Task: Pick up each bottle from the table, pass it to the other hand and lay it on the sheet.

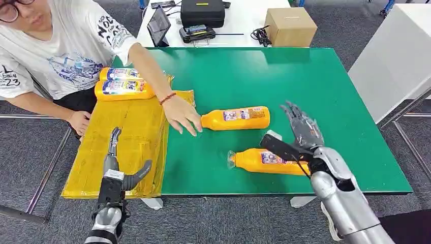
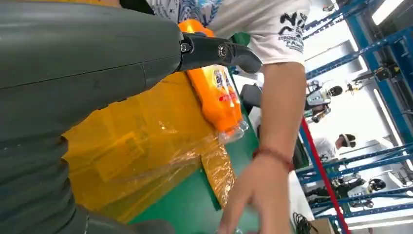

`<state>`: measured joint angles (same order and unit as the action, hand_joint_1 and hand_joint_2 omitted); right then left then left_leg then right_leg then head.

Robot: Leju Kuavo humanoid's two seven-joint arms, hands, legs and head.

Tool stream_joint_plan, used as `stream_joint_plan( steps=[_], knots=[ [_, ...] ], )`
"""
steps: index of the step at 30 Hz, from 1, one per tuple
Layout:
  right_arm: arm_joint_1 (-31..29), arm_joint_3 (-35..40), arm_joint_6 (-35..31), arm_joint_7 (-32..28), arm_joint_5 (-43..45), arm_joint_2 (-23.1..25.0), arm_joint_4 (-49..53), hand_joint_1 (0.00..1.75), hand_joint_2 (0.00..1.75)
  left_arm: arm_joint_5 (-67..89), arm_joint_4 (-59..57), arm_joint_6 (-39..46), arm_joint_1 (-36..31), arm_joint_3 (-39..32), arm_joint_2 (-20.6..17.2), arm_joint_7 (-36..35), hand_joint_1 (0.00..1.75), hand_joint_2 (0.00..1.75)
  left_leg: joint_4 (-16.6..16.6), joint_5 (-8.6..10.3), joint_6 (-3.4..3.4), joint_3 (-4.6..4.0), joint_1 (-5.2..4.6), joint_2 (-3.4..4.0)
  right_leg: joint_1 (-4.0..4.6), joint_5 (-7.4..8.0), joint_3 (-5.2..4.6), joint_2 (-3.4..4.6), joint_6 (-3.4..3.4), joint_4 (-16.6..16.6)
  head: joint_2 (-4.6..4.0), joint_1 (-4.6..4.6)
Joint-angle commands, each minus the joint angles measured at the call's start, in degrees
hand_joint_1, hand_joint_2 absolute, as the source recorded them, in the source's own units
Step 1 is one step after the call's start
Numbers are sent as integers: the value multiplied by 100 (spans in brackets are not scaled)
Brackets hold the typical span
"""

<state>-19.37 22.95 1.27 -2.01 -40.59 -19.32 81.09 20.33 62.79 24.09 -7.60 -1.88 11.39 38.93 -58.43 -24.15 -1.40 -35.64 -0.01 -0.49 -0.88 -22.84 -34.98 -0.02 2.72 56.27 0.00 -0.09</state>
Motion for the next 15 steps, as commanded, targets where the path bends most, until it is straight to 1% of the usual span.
stream_joint_plan(
  steps=[1,2,3,4,5,6,7,8,10,11,12,13,14,15],
  knots=[
    [-619,356,152,127,-48,-123,-580,0,175,-24,-392,-69,-93,93,18,107,0,175,6,-4,5,14,-1,2,-1,-4,12,4,-6,-2,0,-2],
    [-713,433,487,222,211,-321,-647,0,175,9,-411,-103,-86,92,13,107,0,175,4,-13,8,28,1,4,3,-11,27,5,-11,-2,0,-2],
    [-770,464,690,230,365,-429,-719,0,175,13,-423,-124,-82,91,12,107,0,175,4,-11,6,24,0,1,1,-10,23,3,-8,0,0,-4],
    [-904,507,943,210,611,-634,-778,0,175,35,-469,-151,-99,105,-4,107,0,175,3,-6,3,14,-3,0,-2,-5,14,3,-4,0,0,-4],
    [-1018,610,1285,258,908,-793,-884,0,175,68,-517,-90,-122,97,-4,107,0,175,3,-13,5,28,0,5,2,-10,28,7,-8,-2,0,-4],
    [-1213,784,1515,212,1166,-1040,-887,0,175,57,-583,-118,-161,105,-19,107,0,175,2,-8,3,16,-3,-2,-2,-7,18,0,-4,1,0,-2],
    [-1220,769,1577,248,1530,-1168,-874,0,175,77,-629,-71,-190,112,-26,107,0,175,-2,-7,2,10,-5,-3,-3,-6,12,-1,-3,4,0,-2],
    [-1195,791,1566,248,1584,-1235,-831,0,175,84,-642,-59,-197,119,-21,107,0,175,-4,-11,3,19,-5,-2,-3,-10,21,0,-5,5,0,-2],
    [-1225,866,1763,243,1853,-1347,-781,0,175,75,-670,-88,-214,147,-35,107,0,175,1,-6,2,10,-6,-8,-4,-7,16,-4,-4,2,0,-2],
    [-1188,859,1956,168,2217,-1434,-689,0,175,45,-723,-102,-245,141,-30,107,0,175,2,-4,2,4,-6,-7,-5,-4,10,-3,-3,-1,0,0],
    [-1216,999,2020,291,2557,-1676,-481,0,175,-3,-806,-89,-298,142,-25,107,0,175,3,-10,5,20,-7,-8,-5,-9,27,-5,-7,-3,0,-2],
    [-1239,1081,2030,297,2771,-1821,-347,0,175,-14,-847,-60,-334,183,-37,107,0,175,1,-6,3,8,-13,-14,-12,-9,15,-10,-4,3,0,-4],
    [-1224,1077,2105,266,2951,-1899,-254,0,175,-8,-864,-55,-351,213,-41,107,0,175,1,-6,3,7,-13,-13,-12,-7,12,-9,-4,2,0,-2],
    [-1224,1077,2105,266,2951,-1899,-254,0,175,-8,-864,-55,-351,213,-41,107,0,175,-3,-12,6,17,-12,-14,-10,-14,23,-12,-8,5,0,-2]
  ],
)
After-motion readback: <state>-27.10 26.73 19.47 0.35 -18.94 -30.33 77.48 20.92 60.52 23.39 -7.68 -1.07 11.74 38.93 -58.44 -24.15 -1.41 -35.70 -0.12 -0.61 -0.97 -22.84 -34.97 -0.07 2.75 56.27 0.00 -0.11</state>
